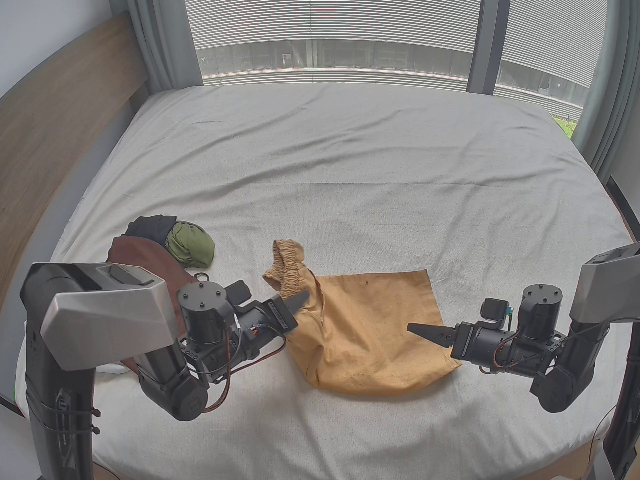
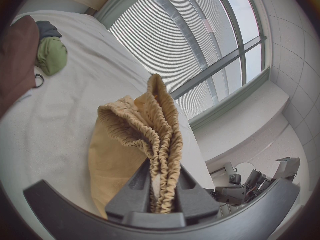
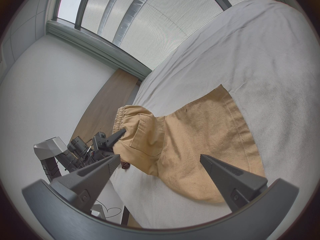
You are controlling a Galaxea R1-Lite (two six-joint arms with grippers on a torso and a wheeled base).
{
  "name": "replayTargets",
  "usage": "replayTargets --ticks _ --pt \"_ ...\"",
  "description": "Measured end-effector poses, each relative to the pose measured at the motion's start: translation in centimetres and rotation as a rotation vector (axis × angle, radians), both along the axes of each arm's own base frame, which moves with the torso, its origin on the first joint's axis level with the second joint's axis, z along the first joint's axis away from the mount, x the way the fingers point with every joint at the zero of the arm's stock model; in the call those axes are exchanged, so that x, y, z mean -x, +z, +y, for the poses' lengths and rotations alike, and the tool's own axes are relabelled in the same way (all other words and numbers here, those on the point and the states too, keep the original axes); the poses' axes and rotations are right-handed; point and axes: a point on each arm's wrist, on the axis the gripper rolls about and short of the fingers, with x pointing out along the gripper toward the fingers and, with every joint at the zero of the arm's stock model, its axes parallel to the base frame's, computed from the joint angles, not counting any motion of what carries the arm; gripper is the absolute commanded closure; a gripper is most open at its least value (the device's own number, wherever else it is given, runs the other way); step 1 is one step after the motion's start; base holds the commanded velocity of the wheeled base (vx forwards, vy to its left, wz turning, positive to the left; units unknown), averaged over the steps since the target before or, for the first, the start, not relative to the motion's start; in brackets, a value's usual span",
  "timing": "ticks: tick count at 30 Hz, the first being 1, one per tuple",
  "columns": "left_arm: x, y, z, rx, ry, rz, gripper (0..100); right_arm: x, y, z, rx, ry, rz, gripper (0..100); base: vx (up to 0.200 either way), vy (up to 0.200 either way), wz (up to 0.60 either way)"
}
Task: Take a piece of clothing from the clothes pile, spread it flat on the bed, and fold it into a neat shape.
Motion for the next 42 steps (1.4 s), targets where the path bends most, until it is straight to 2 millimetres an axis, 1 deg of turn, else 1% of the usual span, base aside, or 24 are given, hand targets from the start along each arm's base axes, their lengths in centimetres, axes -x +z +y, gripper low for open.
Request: replayTargets --ticks 6,16,19,23,29,34,42 --pt "0.2 -0.6 -1.9 0.0 -0.045 -0.001 100 0.0 0.6 -0.2 -0.006 -0.007 -0.019 0 0.0 0.0 0.0" --pt "-0.2 -0.5 -3.4 0.012 -0.074 -0.021 100 -0.6 1.5 -0.9 -0.018 -0.036 -0.057 0 0.0 0.0 0.0" --pt "-0.3 -0.2 -4.3 0.026 -0.092 -0.039 100 -0.8 1.7 -1.3 -0.022 -0.051 -0.068 0 0.0 0.0 0.0" --pt "-0.2 0.2 -6.1 0.05 -0.128 -0.072 100 -1.2 2.0 -1.8 -0.025 -0.07 -0.082 0 0.0 0.0 0.0" --pt "0.0 0.1 -8.3 0.069 -0.162 -0.095 100 -1.8 2.2 -2.4 -0.029 -0.095 -0.098 0 0.0 0.0 0.0" --pt "0.5 -0.1 -9.7 0.076 -0.193 -0.099 100 -2.1 2.4 -2.7 -0.032 -0.106 -0.108 0 0.0 0.0 0.0" --pt "0.8 -0.4 -11.0 0.077 -0.222 -0.083 100 -2.5 2.6 -3.1 -0.036 -0.122 -0.123 0 0.0 0.0 0.0"
